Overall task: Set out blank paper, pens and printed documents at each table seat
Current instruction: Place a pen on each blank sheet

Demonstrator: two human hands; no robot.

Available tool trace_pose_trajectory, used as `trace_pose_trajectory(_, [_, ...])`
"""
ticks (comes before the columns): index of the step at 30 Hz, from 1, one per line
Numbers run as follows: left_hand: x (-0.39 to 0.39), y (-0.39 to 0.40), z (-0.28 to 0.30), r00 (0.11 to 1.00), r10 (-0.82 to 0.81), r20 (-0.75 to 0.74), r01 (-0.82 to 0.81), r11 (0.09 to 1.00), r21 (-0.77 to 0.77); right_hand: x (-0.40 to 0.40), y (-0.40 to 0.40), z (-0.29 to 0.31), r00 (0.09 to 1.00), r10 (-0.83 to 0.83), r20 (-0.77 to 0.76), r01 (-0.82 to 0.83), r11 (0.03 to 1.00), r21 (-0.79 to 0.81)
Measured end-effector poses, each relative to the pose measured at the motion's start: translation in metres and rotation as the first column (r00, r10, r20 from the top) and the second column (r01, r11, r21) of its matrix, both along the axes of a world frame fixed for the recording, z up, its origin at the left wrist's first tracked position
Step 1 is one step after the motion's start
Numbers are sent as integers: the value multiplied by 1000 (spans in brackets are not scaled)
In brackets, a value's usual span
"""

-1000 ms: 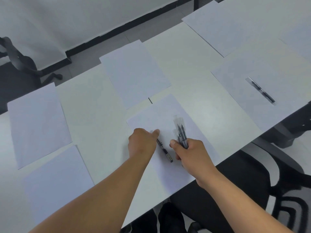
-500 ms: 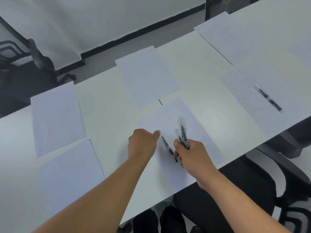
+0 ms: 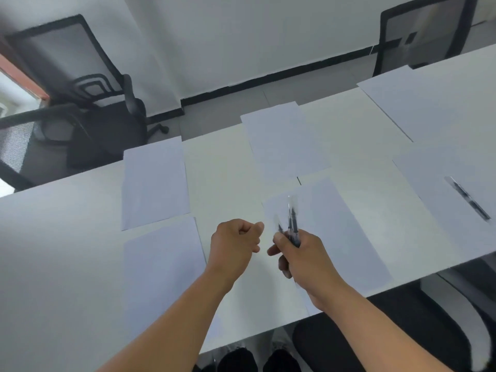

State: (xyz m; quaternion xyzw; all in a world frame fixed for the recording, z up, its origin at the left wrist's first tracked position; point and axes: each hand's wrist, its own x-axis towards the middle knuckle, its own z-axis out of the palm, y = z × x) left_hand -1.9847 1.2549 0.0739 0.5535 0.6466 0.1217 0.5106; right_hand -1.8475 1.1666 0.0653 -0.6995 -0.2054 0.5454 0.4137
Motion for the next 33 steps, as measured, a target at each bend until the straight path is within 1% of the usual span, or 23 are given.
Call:
trace_pose_trajectory(6, [-51, 5, 15, 993, 117, 6, -117, 993, 9, -33, 13, 10, 999, 44, -20, -45, 999, -17])
trace_pose_trajectory(11, [-85, 4, 24, 985, 172, 10, -172, 985, 14, -62, 22, 20, 994, 89, -66, -92, 995, -44])
trace_pose_trajectory(19, [-137, 11, 40, 969, 243, 32, -244, 969, 41, -116, 43, 39, 974, 228, -5, -228, 972, -61])
trace_pose_trajectory(22, [-159, 14, 42, 958, 280, 54, -283, 958, 46, -137, 49, 41, 968, 250, -30, -251, 967, -41])
trace_pose_trajectory(27, [-185, 20, 41, 950, 298, 88, -304, 951, 58, -168, 54, 41, 950, 311, -30, -312, 948, -59])
trace_pose_trajectory(33, [-207, 22, 31, 962, 262, 74, -266, 962, 60, -196, 57, 32, 933, 359, -23, -359, 930, -79])
